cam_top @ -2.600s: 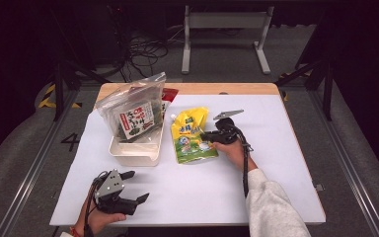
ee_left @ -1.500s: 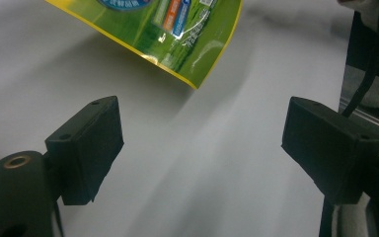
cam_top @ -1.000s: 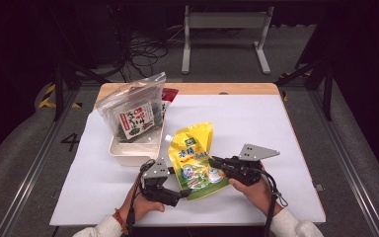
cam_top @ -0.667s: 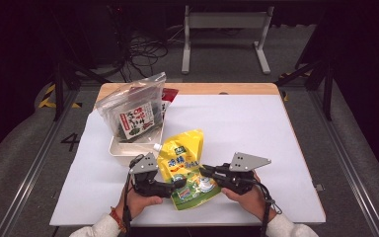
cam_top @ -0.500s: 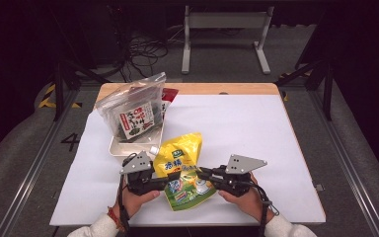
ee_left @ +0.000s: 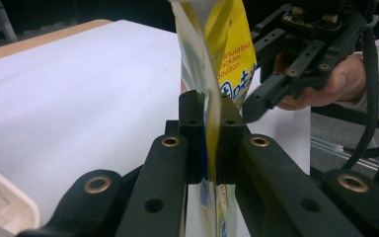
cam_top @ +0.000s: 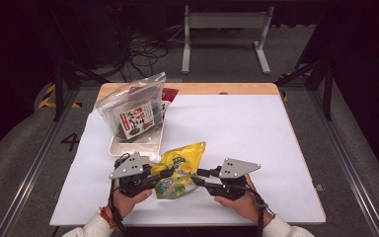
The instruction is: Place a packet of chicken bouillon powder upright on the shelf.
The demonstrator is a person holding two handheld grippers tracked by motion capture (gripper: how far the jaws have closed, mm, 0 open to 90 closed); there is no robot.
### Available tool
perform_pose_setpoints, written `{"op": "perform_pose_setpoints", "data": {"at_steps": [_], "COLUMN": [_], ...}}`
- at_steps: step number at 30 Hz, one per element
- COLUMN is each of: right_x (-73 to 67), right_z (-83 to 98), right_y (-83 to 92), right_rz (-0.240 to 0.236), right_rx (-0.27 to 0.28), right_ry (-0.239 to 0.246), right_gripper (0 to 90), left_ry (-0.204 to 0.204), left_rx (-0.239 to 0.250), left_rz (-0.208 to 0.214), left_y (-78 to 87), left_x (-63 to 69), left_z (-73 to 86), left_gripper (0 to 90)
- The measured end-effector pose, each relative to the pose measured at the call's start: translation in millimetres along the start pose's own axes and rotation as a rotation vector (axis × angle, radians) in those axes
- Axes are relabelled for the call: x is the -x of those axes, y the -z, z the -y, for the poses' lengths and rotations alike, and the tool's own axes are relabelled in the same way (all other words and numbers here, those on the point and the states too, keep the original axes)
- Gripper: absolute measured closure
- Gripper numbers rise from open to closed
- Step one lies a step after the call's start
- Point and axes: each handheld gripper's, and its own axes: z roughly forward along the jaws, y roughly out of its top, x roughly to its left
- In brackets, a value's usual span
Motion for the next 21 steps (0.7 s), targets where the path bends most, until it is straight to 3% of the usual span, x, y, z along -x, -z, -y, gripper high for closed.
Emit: {"op": "perform_pose_setpoints", "data": {"at_steps": [1,3,5,7,12,19,21], "right_x": [0.0,1.5,2.4,3.3,2.8,6.5,8.7], "right_z": [-0.3,-1.3,-1.3,2.1,10.3,27.1,32.5], "right_y": [1.0,8.2,11.9,22.0,35.8,55.5,60.5], "right_rz": [0.005,0.016,0.013,0.055,0.097,0.138,0.159], "right_rx": [-0.005,-0.029,-0.039,-0.085,-0.135,-0.174,-0.191], "right_ry": [0.005,0.007,0.009,0.038,0.067,0.032,0.021], "right_gripper": [62.5,48.6,46.9,42.4,37.6,32.3,31.1], "left_ry": [-0.008,-0.013,-0.030,-0.048,-0.066,-0.098,-0.123], "left_rx": [-0.001,0.000,0.001,-0.001,-0.001,0.006,0.002], "left_rz": [0.001,0.009,0.009,0.007,-0.014,-0.030,-0.045], "left_y": [1.8,3.9,6.9,10.0,16.0,25.3,28.8], "left_x": [-0.1,1.2,2.8,2.7,2.8,1.4,0.1], "left_z": [-0.8,-2.1,-4.2,-6.4,-9.2,-16.2,-20.0], "left_gripper": [85.9,85.9,85.9,85.8,85.8,85.8,85.8]}}
